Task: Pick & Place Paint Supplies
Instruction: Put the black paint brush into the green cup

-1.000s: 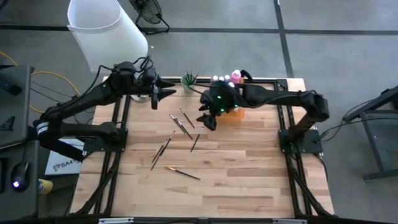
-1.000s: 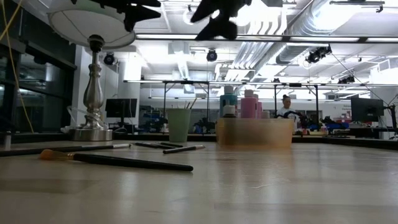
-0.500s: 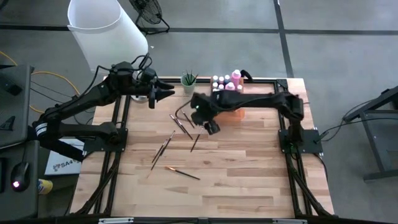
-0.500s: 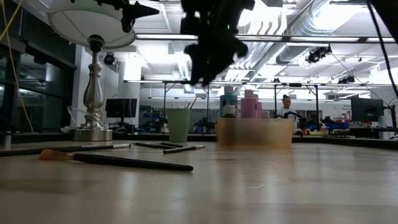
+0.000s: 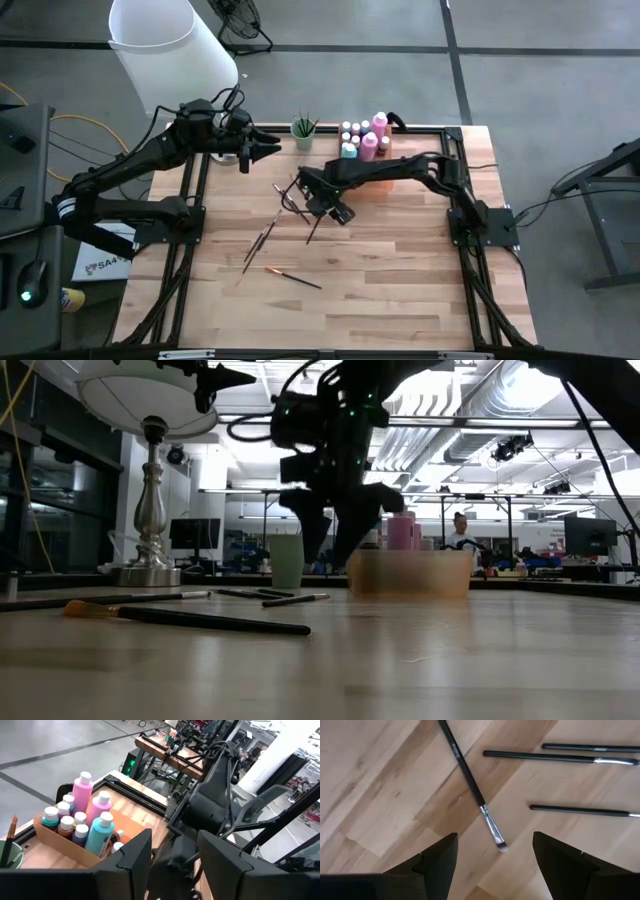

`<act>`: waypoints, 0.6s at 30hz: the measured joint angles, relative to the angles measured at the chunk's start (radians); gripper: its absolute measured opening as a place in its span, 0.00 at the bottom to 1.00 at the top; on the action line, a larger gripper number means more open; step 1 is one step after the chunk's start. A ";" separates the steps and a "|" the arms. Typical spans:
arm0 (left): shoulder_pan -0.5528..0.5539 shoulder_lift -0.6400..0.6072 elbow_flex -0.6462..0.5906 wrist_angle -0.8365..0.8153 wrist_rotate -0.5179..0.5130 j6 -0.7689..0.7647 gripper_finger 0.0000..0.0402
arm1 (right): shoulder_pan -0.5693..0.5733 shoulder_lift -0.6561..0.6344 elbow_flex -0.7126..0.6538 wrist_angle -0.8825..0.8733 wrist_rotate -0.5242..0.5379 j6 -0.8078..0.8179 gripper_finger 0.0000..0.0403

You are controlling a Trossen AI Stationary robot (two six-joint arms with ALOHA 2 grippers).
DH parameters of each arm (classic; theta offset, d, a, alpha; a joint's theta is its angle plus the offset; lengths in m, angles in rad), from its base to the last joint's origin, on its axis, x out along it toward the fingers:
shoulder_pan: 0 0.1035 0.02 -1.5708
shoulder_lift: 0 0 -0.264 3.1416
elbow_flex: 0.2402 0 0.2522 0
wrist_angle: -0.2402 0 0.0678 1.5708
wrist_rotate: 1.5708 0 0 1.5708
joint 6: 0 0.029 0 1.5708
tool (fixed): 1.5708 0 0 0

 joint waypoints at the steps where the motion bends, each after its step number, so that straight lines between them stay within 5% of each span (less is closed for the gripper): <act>1: 0.000 0.000 0.000 0.000 0.000 0.000 0.40 | -0.002 0.007 0.000 0.004 -0.003 -0.003 0.62; 18: 0.000 0.001 0.000 -0.003 -0.011 -0.004 0.40 | -0.054 0.066 -0.008 0.037 -0.038 -0.070 0.62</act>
